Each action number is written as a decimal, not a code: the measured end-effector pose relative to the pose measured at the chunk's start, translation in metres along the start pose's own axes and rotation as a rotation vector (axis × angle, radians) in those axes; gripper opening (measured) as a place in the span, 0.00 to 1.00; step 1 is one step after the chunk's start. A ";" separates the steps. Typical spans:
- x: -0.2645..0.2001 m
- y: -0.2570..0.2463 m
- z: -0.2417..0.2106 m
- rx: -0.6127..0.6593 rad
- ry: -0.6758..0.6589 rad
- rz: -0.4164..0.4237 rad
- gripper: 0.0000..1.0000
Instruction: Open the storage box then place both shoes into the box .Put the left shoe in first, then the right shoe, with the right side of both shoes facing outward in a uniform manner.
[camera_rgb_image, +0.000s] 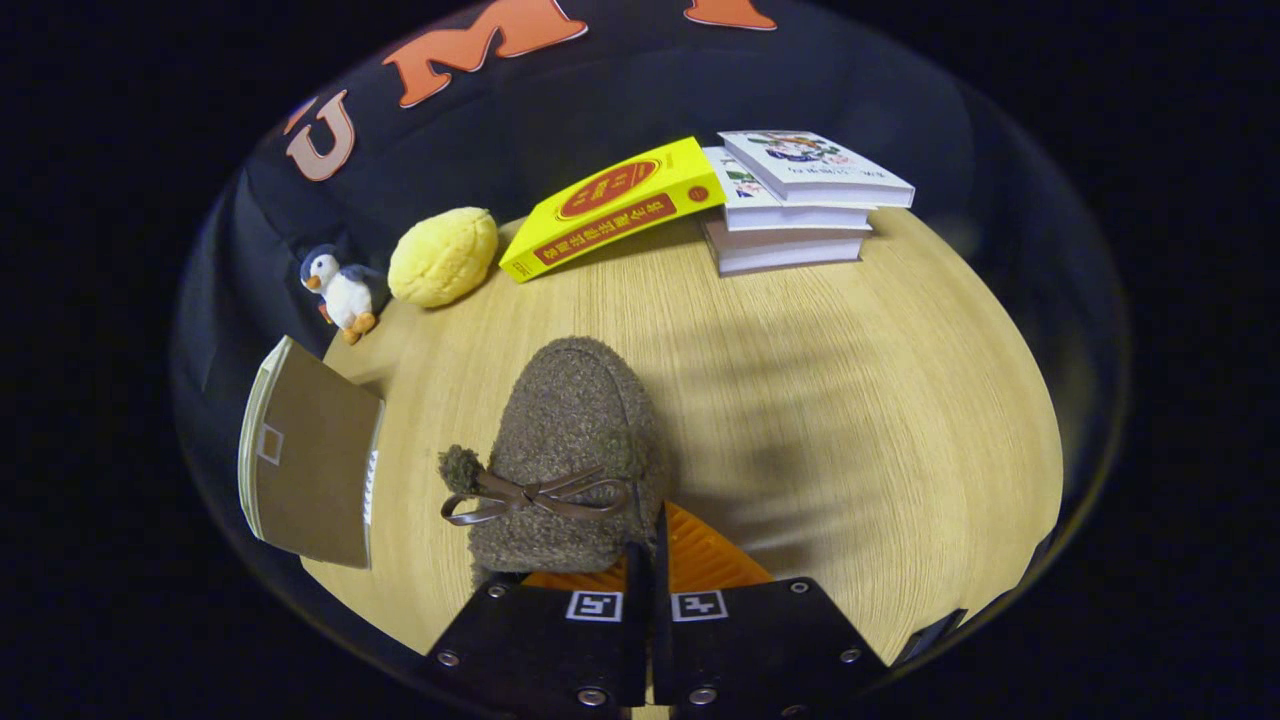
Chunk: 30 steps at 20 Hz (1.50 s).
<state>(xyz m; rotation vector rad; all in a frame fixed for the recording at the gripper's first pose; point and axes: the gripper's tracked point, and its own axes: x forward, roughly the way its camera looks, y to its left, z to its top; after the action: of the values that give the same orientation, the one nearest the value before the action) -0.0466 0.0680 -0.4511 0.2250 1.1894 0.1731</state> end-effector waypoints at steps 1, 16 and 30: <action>-0.010 0.010 0.005 -0.007 -0.010 0.000 0.03; -0.105 0.216 0.064 -0.099 -0.122 0.122 0.03; -0.072 0.368 0.029 -0.169 -0.020 0.173 0.06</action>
<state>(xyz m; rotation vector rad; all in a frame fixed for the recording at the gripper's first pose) -0.0517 0.4023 -0.2796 0.1803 1.1285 0.4200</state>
